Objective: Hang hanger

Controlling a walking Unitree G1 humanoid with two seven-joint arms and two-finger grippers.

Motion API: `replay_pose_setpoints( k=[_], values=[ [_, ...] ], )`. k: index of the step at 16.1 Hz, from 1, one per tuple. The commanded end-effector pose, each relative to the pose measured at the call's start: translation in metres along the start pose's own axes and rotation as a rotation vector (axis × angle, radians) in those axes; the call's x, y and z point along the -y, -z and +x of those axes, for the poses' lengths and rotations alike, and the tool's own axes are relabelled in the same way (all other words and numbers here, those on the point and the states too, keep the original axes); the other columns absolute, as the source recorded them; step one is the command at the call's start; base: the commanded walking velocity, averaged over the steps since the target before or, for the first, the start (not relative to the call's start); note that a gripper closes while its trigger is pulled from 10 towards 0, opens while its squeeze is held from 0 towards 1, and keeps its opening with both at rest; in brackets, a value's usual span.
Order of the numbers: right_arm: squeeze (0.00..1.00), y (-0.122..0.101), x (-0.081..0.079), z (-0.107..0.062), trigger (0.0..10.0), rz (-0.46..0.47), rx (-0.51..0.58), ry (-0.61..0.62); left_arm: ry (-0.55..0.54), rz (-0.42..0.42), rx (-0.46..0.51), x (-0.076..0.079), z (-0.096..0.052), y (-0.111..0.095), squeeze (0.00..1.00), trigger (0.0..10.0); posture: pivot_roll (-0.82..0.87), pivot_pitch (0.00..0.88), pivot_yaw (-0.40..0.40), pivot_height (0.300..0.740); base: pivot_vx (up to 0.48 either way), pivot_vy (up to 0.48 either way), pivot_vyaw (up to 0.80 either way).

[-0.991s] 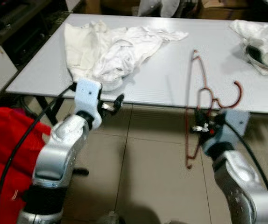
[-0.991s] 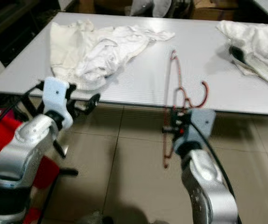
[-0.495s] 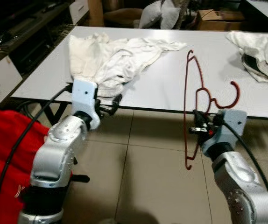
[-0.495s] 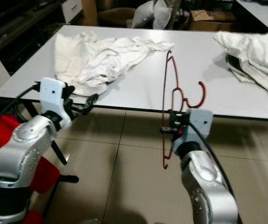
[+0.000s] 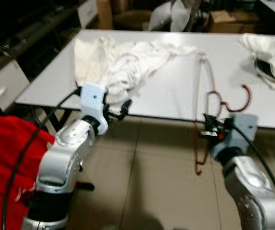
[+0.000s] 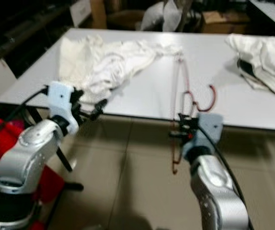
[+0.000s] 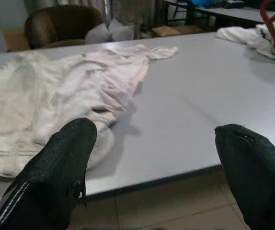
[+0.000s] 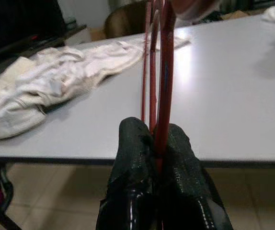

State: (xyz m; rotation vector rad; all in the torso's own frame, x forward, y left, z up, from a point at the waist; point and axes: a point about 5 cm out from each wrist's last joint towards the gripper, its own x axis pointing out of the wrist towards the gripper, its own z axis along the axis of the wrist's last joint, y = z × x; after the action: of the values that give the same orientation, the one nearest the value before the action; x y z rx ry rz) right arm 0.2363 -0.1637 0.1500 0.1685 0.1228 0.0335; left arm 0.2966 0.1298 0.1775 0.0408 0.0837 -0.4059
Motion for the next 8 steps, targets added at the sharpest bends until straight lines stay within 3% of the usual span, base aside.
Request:
replay_pose_setpoints(
  k=[1, 7, 8],
  values=[
    [0.00, -0.0006, -0.0058, 0.0009, 10.0, 0.011, 0.007, -0.020, -0.027, 0.015, 0.006, -0.0083, -0.0026, -0.0031, 1.00, 10.0, 0.02, 0.052, 0.054, 0.740, 0.337, 0.000, 0.00],
    [0.00, 0.0009, -0.0047, 0.0003, 10.0, 0.007, -0.007, -0.020, -0.038, 0.016, 0.007, -0.0082, -0.0020, -0.0018, 1.00, 10.0, 0.01, 0.051, 0.051, 0.740, 0.338, 0.000, 0.00],
    [0.00, 0.0022, -0.0040, 0.0004, 10.0, 0.017, -0.016, -0.016, -0.040, 0.015, 0.008, -0.0079, -0.0021, -0.0011, 1.00, 10.0, 0.01, 0.048, 0.051, 0.740, 0.337, 0.000, -0.80]
  ],
)
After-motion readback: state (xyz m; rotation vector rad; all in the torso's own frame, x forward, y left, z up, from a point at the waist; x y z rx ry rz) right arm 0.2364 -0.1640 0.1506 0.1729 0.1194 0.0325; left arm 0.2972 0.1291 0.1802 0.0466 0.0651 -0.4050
